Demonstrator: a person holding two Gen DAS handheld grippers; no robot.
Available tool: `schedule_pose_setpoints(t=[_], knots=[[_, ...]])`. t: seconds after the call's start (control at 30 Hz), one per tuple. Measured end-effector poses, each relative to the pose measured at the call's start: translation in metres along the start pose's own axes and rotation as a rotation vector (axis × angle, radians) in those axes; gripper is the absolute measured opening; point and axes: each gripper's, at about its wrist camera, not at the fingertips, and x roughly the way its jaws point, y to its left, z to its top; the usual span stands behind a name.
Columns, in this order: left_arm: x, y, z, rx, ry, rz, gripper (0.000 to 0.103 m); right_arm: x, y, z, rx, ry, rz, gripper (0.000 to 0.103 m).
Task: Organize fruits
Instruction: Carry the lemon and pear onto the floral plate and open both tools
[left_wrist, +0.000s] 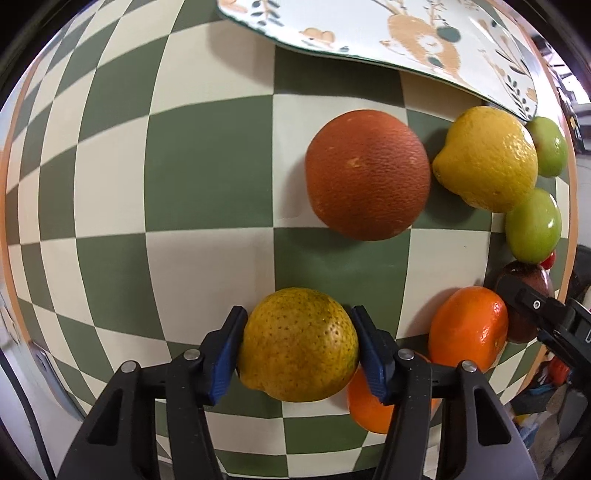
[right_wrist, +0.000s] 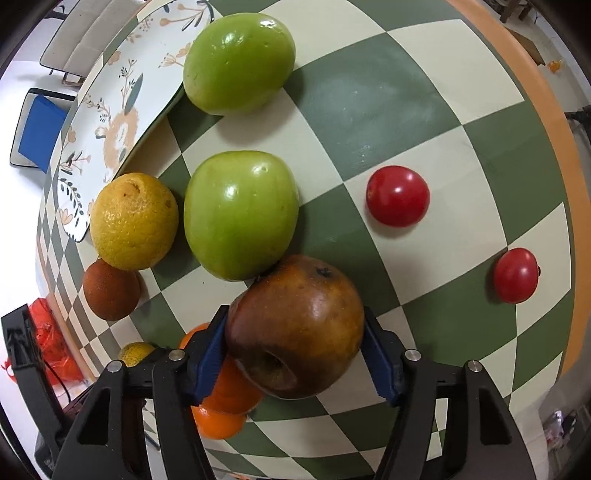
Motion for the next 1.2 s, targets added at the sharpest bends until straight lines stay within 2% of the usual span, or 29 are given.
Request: schedule_pose_setpoints(t=[0.17, 0.23, 0.4, 0.53, 0.67, 0.8, 0.97, 1.07, 1.2], knots=[[-0.009, -0.008, -0.008, 0.028, -0.03, 0.0, 0.054, -0.004, 0.0, -0.004, -0.009, -0.01, 0.001, 0.068], [-0.028, -0.003, -0.016, 0.022, -0.036, -0.023, 0.054, -0.008, 0.0, -0.009, -0.019, -0.015, 0.002, 0.068], [-0.096, 0.0, -0.008, -0.004, -0.101, -0.129, 0.054, -0.042, 0.006, -0.017, -0.045, -0.043, 0.07, 0.068], [-0.15, -0.004, 0.022, -0.017, -0.19, -0.185, 0.054, -0.08, 0.031, -0.007, -0.123, -0.095, 0.136, 0.068], [-0.175, 0.009, 0.074, -0.056, -0.23, -0.198, 0.055, -0.112, 0.07, 0.039, -0.228, -0.125, 0.16, 0.068], [-0.157, 0.018, 0.128, -0.108, -0.198, -0.169, 0.055, -0.114, 0.114, 0.091, -0.341, -0.159, 0.114, 0.068], [-0.12, 0.031, 0.183, -0.17, -0.089, -0.174, 0.055, -0.082, 0.162, 0.142, -0.466, -0.138, 0.031, 0.068], [-0.103, 0.034, 0.202, -0.203, -0.043, -0.183, 0.055, -0.059, 0.176, 0.16, -0.516, -0.116, -0.011, 0.068], [-0.089, 0.036, 0.214, -0.209, -0.019, -0.163, 0.055, -0.041, 0.183, 0.176, -0.552, -0.082, -0.045, 0.068]])
